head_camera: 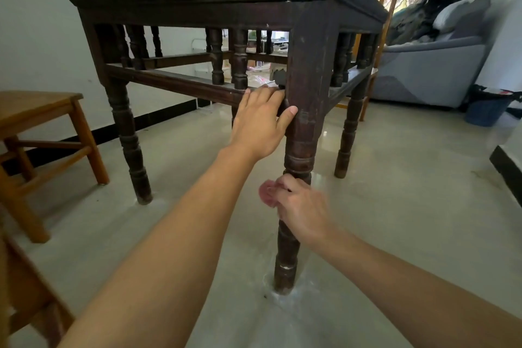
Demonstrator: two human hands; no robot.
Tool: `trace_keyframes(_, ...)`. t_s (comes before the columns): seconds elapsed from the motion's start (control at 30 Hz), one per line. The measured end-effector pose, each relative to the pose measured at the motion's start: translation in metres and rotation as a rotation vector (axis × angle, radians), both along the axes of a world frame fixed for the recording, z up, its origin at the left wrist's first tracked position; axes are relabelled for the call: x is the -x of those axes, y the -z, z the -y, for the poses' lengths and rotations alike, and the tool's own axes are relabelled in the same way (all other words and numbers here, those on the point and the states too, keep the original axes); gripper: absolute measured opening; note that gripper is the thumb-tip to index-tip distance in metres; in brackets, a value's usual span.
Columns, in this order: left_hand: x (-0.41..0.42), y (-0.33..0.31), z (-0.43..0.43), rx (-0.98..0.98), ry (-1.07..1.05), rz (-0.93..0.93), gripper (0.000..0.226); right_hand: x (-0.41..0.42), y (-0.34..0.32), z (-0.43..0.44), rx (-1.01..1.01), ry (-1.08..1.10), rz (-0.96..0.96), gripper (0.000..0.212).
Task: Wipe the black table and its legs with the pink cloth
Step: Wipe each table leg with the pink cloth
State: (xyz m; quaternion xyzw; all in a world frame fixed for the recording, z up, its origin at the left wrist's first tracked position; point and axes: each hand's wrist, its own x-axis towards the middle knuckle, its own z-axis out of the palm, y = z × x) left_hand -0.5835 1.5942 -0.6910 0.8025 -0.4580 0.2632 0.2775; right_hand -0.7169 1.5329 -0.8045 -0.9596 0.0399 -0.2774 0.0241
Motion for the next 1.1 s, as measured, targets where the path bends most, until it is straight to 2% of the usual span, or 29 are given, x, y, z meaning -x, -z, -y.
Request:
trace_keyframes(0.13, -0.002, 0.002, 0.0, 0.025, 0.008, 0.013, 0.046, 0.026, -0.013, 0.032, -0.064, 0.041, 0.07, 0.041)
trace_keyframes(0.27, -0.002, 0.004, 0.002, 0.041, 0.002, 0.019, 0.047, 0.045, -0.023, 0.065, -0.135, 0.251, 0.242, 0.03)
trace_keyframes(0.37, -0.003, 0.006, 0.002, 0.053, 0.007, 0.036, 0.048, 0.044, -0.035, 0.049, -0.092, 0.093, 0.303, 0.03)
trace_keyframes(0.47, -0.002, 0.006, 0.001, 0.064, 0.02, 0.036, 0.048, 0.027, -0.032, 0.032, 0.017, 0.033, 0.229, 0.027)
trace_keyframes(0.53, 0.0, 0.006, -0.001, 0.06, 0.027, 0.035, 0.049, 0.017, -0.008, 0.031, -0.043, 0.01, 0.091, 0.02)
trace_keyframes(0.63, 0.0, 0.006, -0.003, 0.052, 0.037, 0.04, 0.05, 0.012, 0.015, 0.018, -0.018, -0.072, -0.07, 0.028)
trace_keyframes(0.73, -0.001, 0.007, -0.004, 0.064, 0.041, 0.042, 0.049, 0.017, -0.004, 0.011, -0.011, -0.119, -0.004, 0.03)
trace_keyframes(0.87, -0.001, 0.008, -0.003, 0.088, 0.04, 0.05, 0.048, 0.026, -0.035, 0.03, -0.029, -0.001, 0.119, 0.033)
trace_keyframes(0.97, -0.002, 0.01, -0.001, 0.093, 0.04, 0.038, 0.049, 0.04, -0.037, 0.045, 0.049, 0.098, 0.141, 0.04)
trace_keyframes(1.1, -0.003, 0.012, 0.0, 0.107, 0.033, 0.035, 0.05, 0.029, -0.03, 0.028, 0.064, -0.031, 0.14, 0.036)
